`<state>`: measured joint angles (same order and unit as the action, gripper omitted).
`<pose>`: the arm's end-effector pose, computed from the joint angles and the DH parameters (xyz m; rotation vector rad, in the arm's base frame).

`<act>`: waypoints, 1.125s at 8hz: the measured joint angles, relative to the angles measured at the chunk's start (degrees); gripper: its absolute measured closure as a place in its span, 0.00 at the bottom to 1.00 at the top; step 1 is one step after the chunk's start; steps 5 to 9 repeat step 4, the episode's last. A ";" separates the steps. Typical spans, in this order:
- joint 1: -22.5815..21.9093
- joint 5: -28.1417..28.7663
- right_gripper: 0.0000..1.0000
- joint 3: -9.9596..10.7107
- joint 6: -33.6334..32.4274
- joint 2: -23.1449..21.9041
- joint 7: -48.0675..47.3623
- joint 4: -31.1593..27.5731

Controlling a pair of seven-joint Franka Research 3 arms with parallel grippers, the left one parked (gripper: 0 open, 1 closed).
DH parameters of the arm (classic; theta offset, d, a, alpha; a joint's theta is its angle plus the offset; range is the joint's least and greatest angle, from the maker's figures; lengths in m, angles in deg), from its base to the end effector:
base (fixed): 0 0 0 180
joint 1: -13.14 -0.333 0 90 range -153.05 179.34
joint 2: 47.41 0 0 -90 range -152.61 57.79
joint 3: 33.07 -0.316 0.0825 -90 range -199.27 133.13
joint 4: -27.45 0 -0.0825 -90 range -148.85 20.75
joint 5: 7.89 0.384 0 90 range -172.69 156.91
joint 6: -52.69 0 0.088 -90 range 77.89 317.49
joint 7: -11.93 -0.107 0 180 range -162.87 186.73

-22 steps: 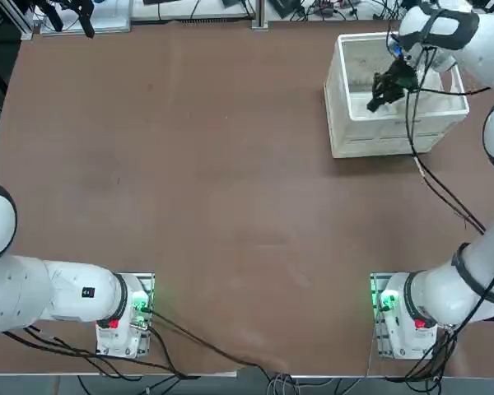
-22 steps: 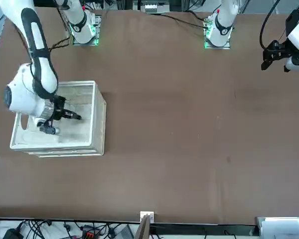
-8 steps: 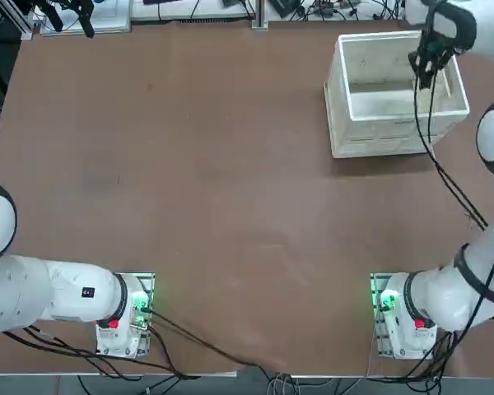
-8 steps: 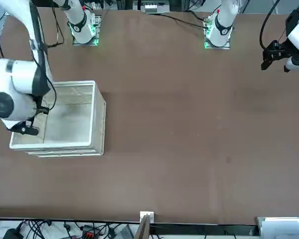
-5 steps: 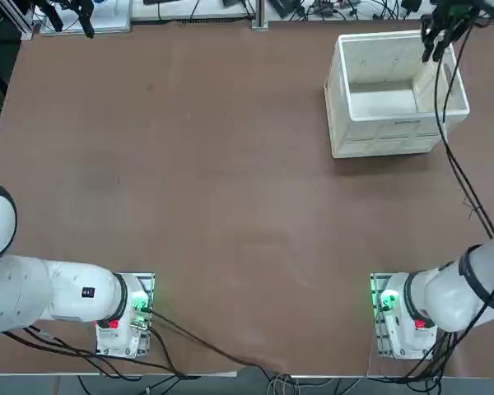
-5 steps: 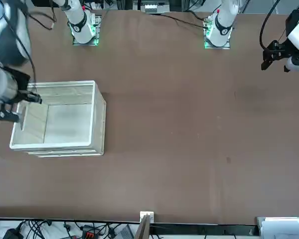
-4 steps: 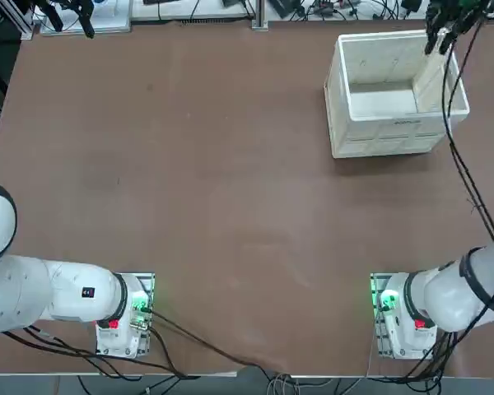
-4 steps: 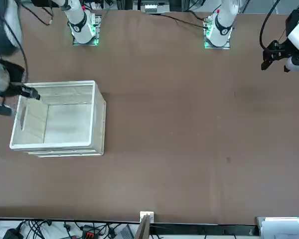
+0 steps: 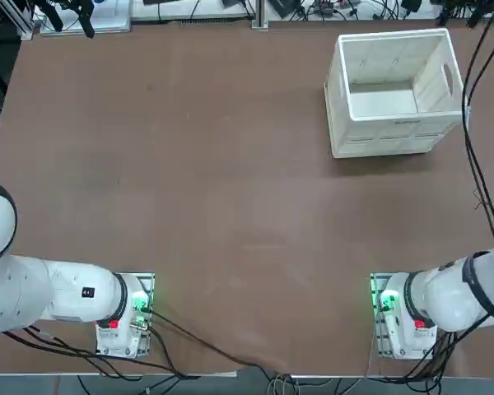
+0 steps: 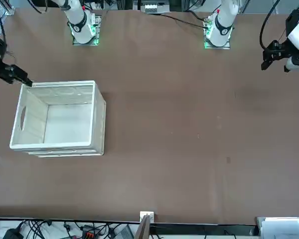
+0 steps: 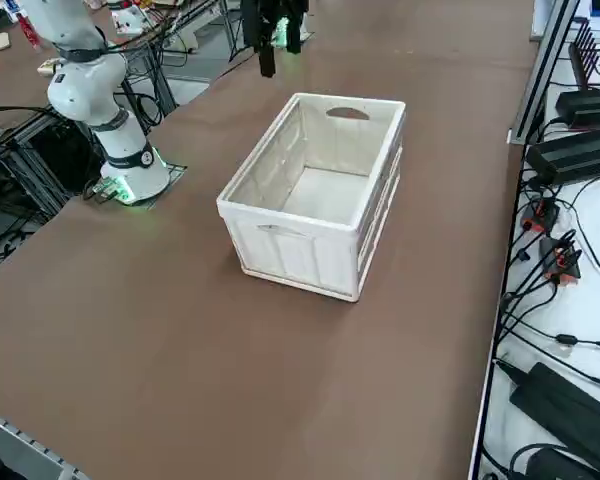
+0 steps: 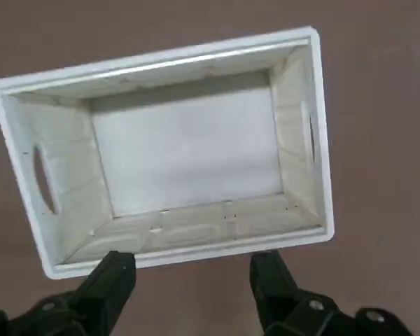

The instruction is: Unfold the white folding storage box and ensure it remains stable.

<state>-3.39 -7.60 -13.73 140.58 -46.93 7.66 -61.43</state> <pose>0.5527 -0.0257 0.6261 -3.1334 0.1937 0.0396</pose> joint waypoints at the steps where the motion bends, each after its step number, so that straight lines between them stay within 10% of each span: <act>1: 6.62 0.38 0.00 -6.77 -0.76 -1.12 0.00 1.42; 3: 15.47 0.50 0.00 -16.53 -3.13 -3.27 0.01 1.34; 9: 16.06 0.50 0.00 -17.27 -4.31 -3.90 0.08 0.86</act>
